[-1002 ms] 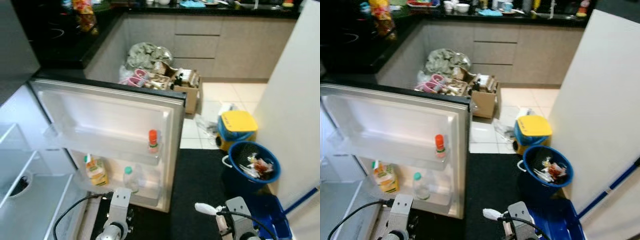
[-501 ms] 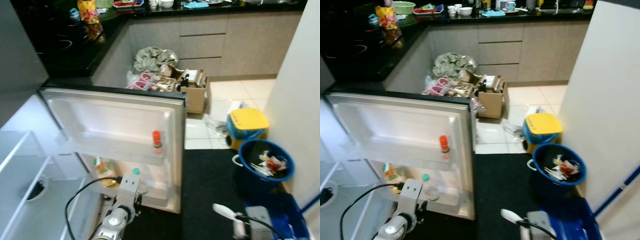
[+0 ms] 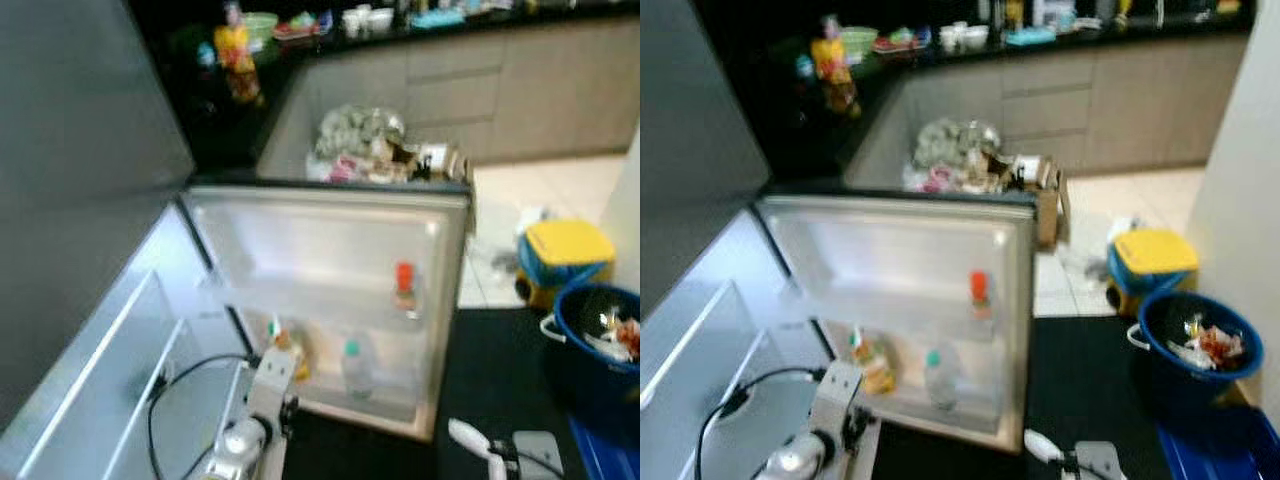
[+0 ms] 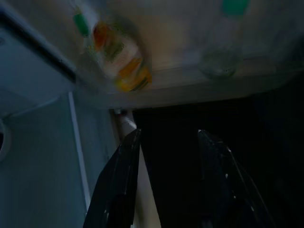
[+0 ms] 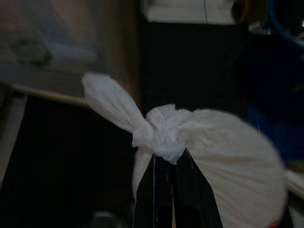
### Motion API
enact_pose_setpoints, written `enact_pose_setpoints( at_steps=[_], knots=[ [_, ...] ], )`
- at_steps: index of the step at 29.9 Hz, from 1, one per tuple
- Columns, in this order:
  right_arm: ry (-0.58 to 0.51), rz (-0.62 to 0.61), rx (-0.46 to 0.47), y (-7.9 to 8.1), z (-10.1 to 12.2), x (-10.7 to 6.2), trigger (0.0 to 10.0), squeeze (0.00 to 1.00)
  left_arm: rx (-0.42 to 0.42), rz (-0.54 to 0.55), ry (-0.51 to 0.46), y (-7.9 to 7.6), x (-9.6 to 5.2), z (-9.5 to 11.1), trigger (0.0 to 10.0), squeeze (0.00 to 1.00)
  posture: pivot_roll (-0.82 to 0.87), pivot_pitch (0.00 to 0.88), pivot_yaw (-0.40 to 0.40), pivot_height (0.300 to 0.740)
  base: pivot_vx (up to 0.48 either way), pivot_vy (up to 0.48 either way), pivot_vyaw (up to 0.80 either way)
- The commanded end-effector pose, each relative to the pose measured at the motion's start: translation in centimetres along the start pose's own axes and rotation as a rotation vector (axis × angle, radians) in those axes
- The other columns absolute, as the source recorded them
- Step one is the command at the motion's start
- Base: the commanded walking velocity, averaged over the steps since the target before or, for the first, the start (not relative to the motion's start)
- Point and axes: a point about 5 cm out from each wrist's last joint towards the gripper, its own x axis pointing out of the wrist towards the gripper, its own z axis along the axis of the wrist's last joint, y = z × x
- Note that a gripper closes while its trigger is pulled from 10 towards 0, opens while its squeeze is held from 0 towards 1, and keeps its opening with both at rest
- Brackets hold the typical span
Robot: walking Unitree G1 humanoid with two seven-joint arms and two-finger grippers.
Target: Restocking fridge
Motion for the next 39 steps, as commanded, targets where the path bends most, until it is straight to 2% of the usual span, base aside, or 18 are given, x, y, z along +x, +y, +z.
enact_pose_setpoints(
  at_steps=[1,10,19,20,22,23,26,29,32,33,34,36,39],
  knots=[
    [0.011,0.008,0.015,0.6,-0.6,-0.3,10.0,0.00,0.030,-0.018,0.018,0.1,-0.1,-0.3,10.0,0.00,-0.11,0.030,0.128,0.726,0.000,-0.480,0.00],
    [0.031,-0.001,0.022,0.4,-1.5,-0.7,10.0,0.00,0.045,-0.038,0.011,-0.2,-0.1,-0.2,10.0,0.00,-0.12,0.029,0.130,0.726,0.000,-0.480,0.00],
    [0.028,0.004,0.009,-0.1,-1.1,-0.5,10.0,0.00,0.056,0.021,0.011,0.3,-0.1,-0.3,10.0,0.00,-0.12,0.034,0.129,0.726,0.000,0.000,0.00],
    [-0.003,0.069,-0.026,0.2,-0.2,-0.1,10.0,0.00,0.046,0.037,0.012,0.5,-0.2,-0.4,10.0,0.00,-0.12,0.040,0.122,0.726,0.000,0.000,0.00],
    [-0.015,0.095,-0.040,0.3,0.2,0.0,10.0,0.00,0.041,0.044,0.013,0.6,-0.3,-0.5,10.0,0.00,-0.12,0.040,0.122,0.726,0.000,0.000,0.00],
    [-0.045,0.144,-0.058,0.6,1.1,0.3,10.0,0.00,0.028,0.060,0.018,0.8,-0.3,-0.6,10.0,0.00,-0.12,0.042,0.118,0.726,0.000,0.000,0.00],
    [-0.056,0.164,-0.064,0.7,1.6,0.4,10.0,0.00,0.025,0.064,0.018,0.9,-0.4,-0.7,10.0,0.00,-0.12,0.042,0.118,0.726,0.000,0.000,0.00],
    [-0.100,0.260,-0.057,1.0,4.0,1.2,10.0,0.00,0.026,0.072,0.021,1.0,-0.5,-0.9,10.0,0.00,-0.11,0.046,0.116,0.726,0.000,0.000,0.00],
    [-0.115,0.303,-0.060,1.1,4.9,1.4,10.0,0.00,0.033,0.073,0.021,1.0,-0.5,-0.9,10.0,0.00,-0.11,0.049,0.115,0.726,0.000,0.000,0.00],
    [-0.147,0.402,-0.098,1.3,7.2,1.8,10.0,0.00,0.034,0.073,0.019,1.0,-0.5,-0.8,10.0,0.00,-0.11,0.054,0.115,0.726,0.000,0.000,0.00],
    [-0.147,0.402,-0.098,1.3,7.2,1.8,10.0,0.00,0.034,0.073,0.019,1.0,-0.5,-0.8,10.0,0.00,-0.11,0.054,0.115,0.726,0.000,0.000,0.00],
    [-0.193,0.476,-0.147,1.5,9.4,1.9,10.0,0.00,0.027,0.075,0.010,1.0,-0.5,-0.8,10.0,0.00,-0.11,0.057,0.113,0.726,0.000,0.000,0.00],
    [-0.235,0.532,-0.169,1.5,11.5,2.0,10.0,0.00,0.013,0.076,-0.015,1.1,-0.4,-0.4,10.0,0.00,-0.11,0.061,0.104,0.726,0.000,0.000,0.00]
  ],
)
